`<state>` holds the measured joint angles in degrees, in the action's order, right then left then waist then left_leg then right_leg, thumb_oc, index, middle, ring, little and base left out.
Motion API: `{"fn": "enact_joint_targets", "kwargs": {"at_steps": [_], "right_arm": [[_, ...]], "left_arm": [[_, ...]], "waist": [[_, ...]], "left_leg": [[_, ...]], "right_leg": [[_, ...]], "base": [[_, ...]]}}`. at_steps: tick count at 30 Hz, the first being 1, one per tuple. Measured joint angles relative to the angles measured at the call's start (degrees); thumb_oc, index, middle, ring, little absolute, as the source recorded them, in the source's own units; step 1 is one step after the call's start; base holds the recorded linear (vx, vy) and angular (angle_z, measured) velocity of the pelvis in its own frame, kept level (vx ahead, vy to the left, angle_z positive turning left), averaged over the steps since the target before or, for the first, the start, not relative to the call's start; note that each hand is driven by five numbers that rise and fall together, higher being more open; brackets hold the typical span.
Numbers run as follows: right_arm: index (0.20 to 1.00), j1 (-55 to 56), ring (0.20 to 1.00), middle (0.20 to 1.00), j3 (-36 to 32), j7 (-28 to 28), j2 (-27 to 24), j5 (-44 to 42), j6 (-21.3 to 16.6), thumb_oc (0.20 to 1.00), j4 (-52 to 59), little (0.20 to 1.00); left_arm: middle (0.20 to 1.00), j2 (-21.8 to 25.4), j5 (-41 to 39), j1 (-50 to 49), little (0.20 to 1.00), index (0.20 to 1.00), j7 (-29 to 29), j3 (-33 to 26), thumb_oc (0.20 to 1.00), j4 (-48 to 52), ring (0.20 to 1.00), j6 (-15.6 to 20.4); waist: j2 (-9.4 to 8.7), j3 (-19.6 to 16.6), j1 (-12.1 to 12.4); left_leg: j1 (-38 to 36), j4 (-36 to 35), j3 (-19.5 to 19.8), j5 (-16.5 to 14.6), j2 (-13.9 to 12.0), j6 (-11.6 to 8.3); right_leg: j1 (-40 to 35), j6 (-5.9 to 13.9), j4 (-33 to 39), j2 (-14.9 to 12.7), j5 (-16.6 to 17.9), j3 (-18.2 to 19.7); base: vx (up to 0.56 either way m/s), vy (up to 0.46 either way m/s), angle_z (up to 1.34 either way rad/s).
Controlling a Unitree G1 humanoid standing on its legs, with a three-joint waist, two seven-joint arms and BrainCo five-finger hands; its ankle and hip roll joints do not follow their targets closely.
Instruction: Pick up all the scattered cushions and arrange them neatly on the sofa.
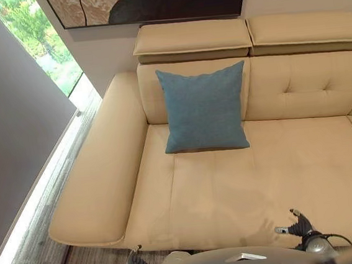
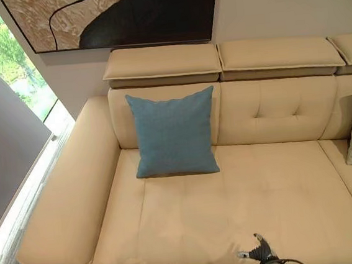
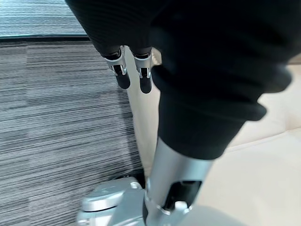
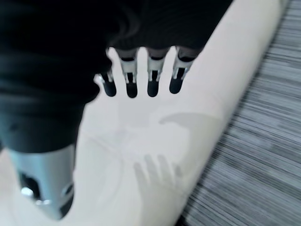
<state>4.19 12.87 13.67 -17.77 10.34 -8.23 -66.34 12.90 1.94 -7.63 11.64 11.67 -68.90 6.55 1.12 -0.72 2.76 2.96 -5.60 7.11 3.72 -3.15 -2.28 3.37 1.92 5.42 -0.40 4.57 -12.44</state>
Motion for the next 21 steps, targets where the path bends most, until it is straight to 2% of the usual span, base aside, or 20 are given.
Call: {"fn": "enact_joint_targets", "kwargs": {"at_steps": [2, 4, 5, 6, 7, 8, 9, 10, 11, 12, 14, 15, 16, 17, 18, 20, 21], "right_arm": [[1.0, -0.2, 1.0, 1.0, 0.0, 0.1, -0.1, -0.3, 0.0, 1.0, -0.5, 1.0], [1.0, -2.6, 1.0, 1.0, 0.3, 0.2, -0.4, -0.6, 0.3, 1.0, -1.2, 1.0], [1.0, -4.7, 1.0, 1.0, 0.8, 0.3, -0.4, -0.6, 0.4, 1.0, -2.0, 1.0], [1.0, -7.5, 1.0, 1.0, 1.5, 0.4, 0.1, -0.7, 0.7, 1.0, -2.2, 1.0], [1.0, -8.7, 1.0, 1.0, 1.5, 0.5, -0.4, -0.7, 0.6, 1.0, -2.2, 1.0], [1.0, -8.7, 1.0, 1.0, 1.5, 0.5, -1.8, -0.8, 1.1, 1.0, -2.3, 1.0], [1.0, -8.0, 1.0, 1.0, 1.5, 0.5, -2.9, -0.8, 1.1, 1.0, -2.1, 1.0], [1.0, -7.5, 1.0, 1.0, 1.2, 0.4, -3.8, -1.7, 1.2, 1.0, -2.3, 1.0], [1.0, -7.3, 1.0, 1.0, 0.9, 0.3, -3.5, -2.3, 1.6, 1.0, -3.6, 1.0], [1.0, -8.1, 1.0, 1.0, -0.9, 0.1, -3.5, -2.4, 2.1, 1.0, -4.5, 1.0], [1.0, -8.4, 1.0, 1.0, -1.5, 0.0, -1.4, -2.8, 2.6, 1.0, -5.6, 1.0], [1.0, -8.3, 1.0, 1.0, -1.5, 0.0, -0.9, -2.9, 2.9, 1.0, -6.1, 1.0], [1.0, -7.9, 1.0, 1.0, -1.5, -0.2, -0.3, -2.8, 3.5, 1.0, -7.2, 1.0], [1.0, -8.0, 1.0, 1.0, -1.5, -0.6, 0.3, -2.8, 4.3, 1.0, -8.3, 1.0], [1.0, -9.6, 1.0, 1.0, -1.9, -1.1, -0.7, -2.8, 4.5, 1.0, -9.1, 1.0], [1.0, -10.9, 1.0, 1.0, -2.0, -1.5, -3.0, -2.9, 4.9, 1.0, -9.2, 1.0], [1.0, -11.9, 1.0, 1.0, -2.0, -1.6, -3.9, -2.9, 4.9, 1.0, -8.9, 1.0]], "left_arm": [[1.0, -0.2, 0.0, 1.9, 1.0, 1.0, 0.0, 0.4, 1.0, 0.1, 1.0, -0.1], [1.0, -0.2, 0.0, 5.0, 1.0, 1.0, 0.2, 1.1, 1.0, 0.1, 1.0, 0.0], [1.0, 0.1, 0.0, 7.6, 1.0, 1.0, 0.4, 1.1, 1.0, 0.1, 1.0, 0.0], [1.0, 0.8, 0.5, 11.0, 1.0, 1.0, 0.5, 1.1, 1.0, 0.1, 1.0, -0.1], [1.0, 0.8, 1.4, 10.1, 1.0, 1.0, 1.1, 1.1, 1.0, -0.1, 1.0, -0.2], [1.0, 0.7, 1.7, 9.5, 1.0, 1.0, 1.1, 1.2, 1.0, -0.1, 1.0, -0.2], [1.0, 0.5, 1.7, 9.1, 1.0, 1.0, 1.1, 1.1, 1.0, -0.1, 1.0, -0.2], [1.0, -0.1, 1.7, 10.2, 1.0, 1.0, 1.1, 1.7, 1.0, 0.0, 1.0, -0.2], [1.0, -1.2, 2.0, 10.3, 1.0, 1.0, 1.0, 1.8, 1.0, 0.1, 1.0, -0.2], [1.0, -1.6, 2.1, 10.5, 1.0, 1.0, 0.8, 2.8, 1.0, -0.2, 1.0, -0.1], [1.0, 0.1, 2.1, 9.9, 1.0, 1.0, 0.8, 2.9, 1.0, -2.4, 1.0, -0.8], [1.0, 0.7, 2.1, 8.7, 1.0, 1.0, 0.8, 2.8, 1.0, -2.3, 1.0, -1.1], [1.0, 1.4, 2.1, 8.0, 1.0, 1.0, 0.8, 2.7, 1.0, -2.2, 1.0, -1.3], [1.0, 2.0, 2.1, 6.3, 1.0, 1.0, 0.9, 2.2, 1.0, -2.1, 1.0, -1.3], [1.0, 3.2, 2.1, 6.6, 1.0, 1.0, 0.7, 2.2, 1.0, -2.1, 1.0, -1.4], [1.0, 3.8, 2.1, 7.6, 1.0, 1.0, 0.7, 1.6, 1.0, -2.1, 1.0, -1.4], [1.0, 3.9, 2.1, 8.0, 1.0, 1.0, 0.6, 1.6, 1.0, -2.2, 1.0, -1.4]], "waist": [[0.97, 2.0, 0.0], [1.88, 4.6, 0.0], [0.92, 6.3, -0.1], [-4.63, 9.2, 0.2], [-4.73, 9.4, -0.2], [-3.85, 8.8, -0.7], [-3.19, 8.0, -1.7], [-2.54, 6.9, -2.5], [-1.75, 5.6, -3.4], [-0.95, 4.3, -3.5], [-5.27, 3.2, -3.2], [-5.85, 3.0, -3.4], [-6.13, 3.2, -2.7], [-4.71, 3.0, -1.5], [-3.9, 4.6, -1.3], [-2.09, 6.7, 0.0], [-1.25, 7.4, 0.6]], "left_leg": [[0.9, 1.1, 1.8, 0.6, -0.5, -0.4], [6.0, 7.5, 3.3, 1.5, 0.2, -3.25], [9.9, 11.0, 3.2, 4.0, 1.4, -6.21], [12.1, 17.5, -0.7, 1.0, 4.8, -4.69], [8.9, 22.5, -1.7, -3.9, 3.8, -3.88], [3.3, 27.0, -2.1, -8.9, 2.0, -4.32], [-0.3, 27.8, -1.9, -11.2, 1.7, -3.75], [-4.8, 24.4, -2.7, -12.8, 0.6, -3.81], [-8.8, 16.1, -5.1, -14.4, 0.1, -2.45], [-10.7, 6.8, -5.1, -14.7, 1.3, 0.17], [-10.5, 3.0, -5.1, -10.4, 7.0, 3.74], [-9.3, 3.4, -5.9, -9.7, 8.5, 5.31], [-8.7, 3.4, -6.9, -9.0, 9.2, 6.5], [-7.9, 2.5, -8.6, -7.8, 7.8, 6.84], [-4.0, 4.8, -8.0, -6.2, 7.0, 7.22], [-2.8, 5.7, -7.8, -5.4, 5.7, 7.44], [-2.7, 5.7, -8.0, -5.1, 5.1, 7.04]], "right_leg": [[-0.3, -0.38, 0.0, 0.5, -0.2, -1.6], [1.1, -1.12, -0.5, 1.4, -0.5, -2.5], [3.8, -2.72, -2.9, 0.4, -0.6, -2.5], [5.6, -7.36, -1.6, -5.0, 1.9, -3.4], [4.0, -6.97, -0.3, -4.7, 2.1, -3.4], [2.7, -6.55, -0.2, -4.0, 2.4, -4.1], [2.5, -6.42, -0.1, -3.8, 2.5, -5.0], [3.6, -5.27, -0.4, -3.7, 3.3, -5.9], [4.9, -3.71, -1.4, -3.7, 4.5, -6.0], [7.8, -2.25, -2.8, -4.0, 5.6, -5.7], [11.0, -0.76, -3.5, -8.9, 6.2, -3.0], [12.4, 1.77, -4.0, -10.4, 6.1, -2.3], [14.6, 3.43, -7.6, -11.6, 6.9, -2.1], [17.9, 4.45, -13.6, -10.3, 5.7, -2.8], [19.1, 7.74, -22.9, -9.7, 0.4, -2.5], [13.6, 7.21, -28.4, -8.6, -8.3, -0.1], [9.1, 7.42, -25.8, -8.4, -10.1, 0.6]], "base": [[-0.29, -0.056, 0.48], [-0.37, 0.002, 0.66], [-0.15, 0.045, 0.66], [-0.09, 0.085, 0.48], [-0.08, 0.095, 0.26], [-0.1, 0.167, 0.23], [-0.11, 0.212, 0.54], [-0.16, 0.284, 0.78], [-0.21, 0.307, 0.64], [-0.21, 0.276, 0.15], [-0.27, 0.227, -0.21], [-0.26, 0.162, -0.1], [-0.27, 0.122, -0.34], [-0.37, 0.107, -0.18], [-0.3, 0.071, -0.16], [-0.13, -0.024, 0.03], [-0.09, -0.093, -0.13]]}}
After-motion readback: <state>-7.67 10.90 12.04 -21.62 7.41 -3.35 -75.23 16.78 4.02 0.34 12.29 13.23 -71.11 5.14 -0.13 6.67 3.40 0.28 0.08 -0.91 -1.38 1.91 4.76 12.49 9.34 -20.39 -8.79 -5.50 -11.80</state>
